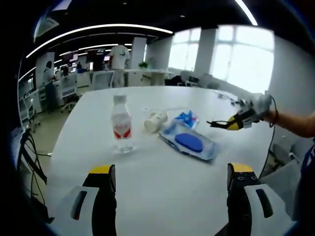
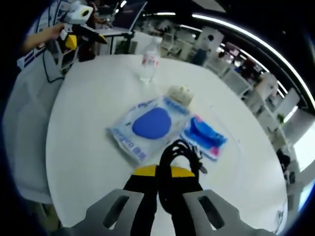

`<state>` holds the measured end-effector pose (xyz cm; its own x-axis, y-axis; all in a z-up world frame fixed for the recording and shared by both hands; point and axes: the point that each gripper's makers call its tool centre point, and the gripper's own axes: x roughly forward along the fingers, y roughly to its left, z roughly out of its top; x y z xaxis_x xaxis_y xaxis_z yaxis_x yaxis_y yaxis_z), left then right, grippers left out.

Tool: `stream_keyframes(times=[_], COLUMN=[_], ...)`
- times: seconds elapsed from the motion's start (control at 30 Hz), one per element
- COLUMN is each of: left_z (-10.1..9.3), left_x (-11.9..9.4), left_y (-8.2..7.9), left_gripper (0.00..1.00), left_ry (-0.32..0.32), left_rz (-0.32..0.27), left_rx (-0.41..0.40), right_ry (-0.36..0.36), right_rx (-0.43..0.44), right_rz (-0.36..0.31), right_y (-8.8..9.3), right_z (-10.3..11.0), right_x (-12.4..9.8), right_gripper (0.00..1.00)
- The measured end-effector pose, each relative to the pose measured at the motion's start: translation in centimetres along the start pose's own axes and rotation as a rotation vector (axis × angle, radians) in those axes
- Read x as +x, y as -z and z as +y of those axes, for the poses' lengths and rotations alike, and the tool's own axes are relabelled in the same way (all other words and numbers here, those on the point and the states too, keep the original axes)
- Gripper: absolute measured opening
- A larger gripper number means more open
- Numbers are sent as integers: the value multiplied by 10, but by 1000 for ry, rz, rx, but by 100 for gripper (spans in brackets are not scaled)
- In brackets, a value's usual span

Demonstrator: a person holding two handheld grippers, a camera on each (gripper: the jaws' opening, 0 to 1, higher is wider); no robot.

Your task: Arrange the tabletop items into an orderly group along one side of the table until the central work area is clear of visible clutter.

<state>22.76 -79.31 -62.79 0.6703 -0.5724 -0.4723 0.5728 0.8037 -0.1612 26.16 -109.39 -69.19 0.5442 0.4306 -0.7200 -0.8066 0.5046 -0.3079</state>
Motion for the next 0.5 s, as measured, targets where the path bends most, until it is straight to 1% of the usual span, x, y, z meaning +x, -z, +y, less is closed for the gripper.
stream_keyframes(times=[0.37,0.5], left_z=[3,3], left_x=[-3,-3], left_y=[1,2], left_gripper=[92,92], left_ry=[-10,-12], left_rz=[-4,-2], left_rx=[-6,-6], right_ry=[-29,-41], right_rx=[-23,-53], right_rz=[39,56], right_y=[15,20], right_z=[15,22], right_x=[3,6], right_gripper=[3,3])
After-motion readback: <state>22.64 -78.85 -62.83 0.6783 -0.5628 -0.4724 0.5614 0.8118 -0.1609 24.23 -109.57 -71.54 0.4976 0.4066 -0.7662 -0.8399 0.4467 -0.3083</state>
